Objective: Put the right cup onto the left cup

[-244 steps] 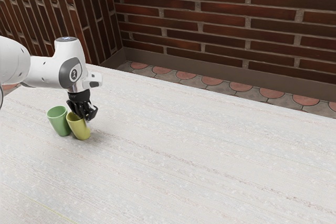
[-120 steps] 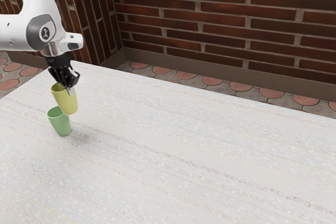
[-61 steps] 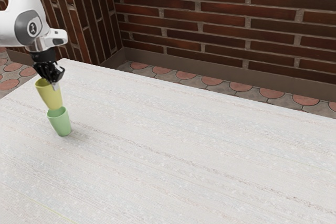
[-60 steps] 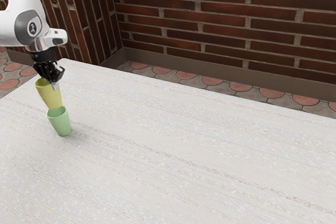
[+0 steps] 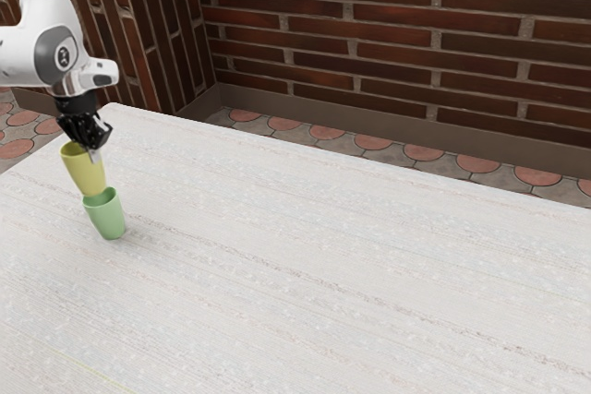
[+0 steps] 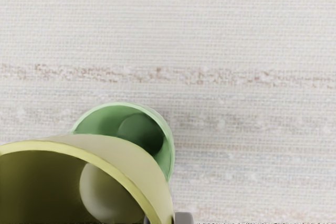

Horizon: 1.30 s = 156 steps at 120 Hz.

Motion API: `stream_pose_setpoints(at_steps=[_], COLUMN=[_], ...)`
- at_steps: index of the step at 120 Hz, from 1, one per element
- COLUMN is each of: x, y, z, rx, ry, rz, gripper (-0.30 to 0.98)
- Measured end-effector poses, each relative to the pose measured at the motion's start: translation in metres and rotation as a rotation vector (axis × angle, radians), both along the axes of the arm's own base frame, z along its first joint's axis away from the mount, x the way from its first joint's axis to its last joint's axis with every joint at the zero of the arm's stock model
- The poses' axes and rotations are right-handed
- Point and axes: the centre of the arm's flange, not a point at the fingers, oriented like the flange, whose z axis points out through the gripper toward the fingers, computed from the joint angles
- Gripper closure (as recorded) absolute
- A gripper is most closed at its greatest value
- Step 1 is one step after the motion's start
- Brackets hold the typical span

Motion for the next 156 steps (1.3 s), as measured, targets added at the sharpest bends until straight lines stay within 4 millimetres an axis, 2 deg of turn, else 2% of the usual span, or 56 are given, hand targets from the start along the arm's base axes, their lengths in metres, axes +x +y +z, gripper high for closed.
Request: stream_pose_setpoints(at_steps=[35, 54, 65, 77, 123, 156], x=[0.001, 0.003, -0.001, -0.001, 0.001, 0.008], y=[0.003, 0.004, 0.016, 0.018, 0.013, 0.010], z=[-0.006, -0.015, -0.014, -0.015, -0.008, -0.023], rx=[0.001, 0.001, 0.010, 0.012, 0.010, 0.014], ry=[0.006, 0.017, 0.011, 0.006, -0.013, -0.006], rz=[-0.007, -0.011, 0.005, 0.006, -0.012, -0.024], gripper=[0.79, 0.79, 0.79, 0.79, 0.79, 0.79])
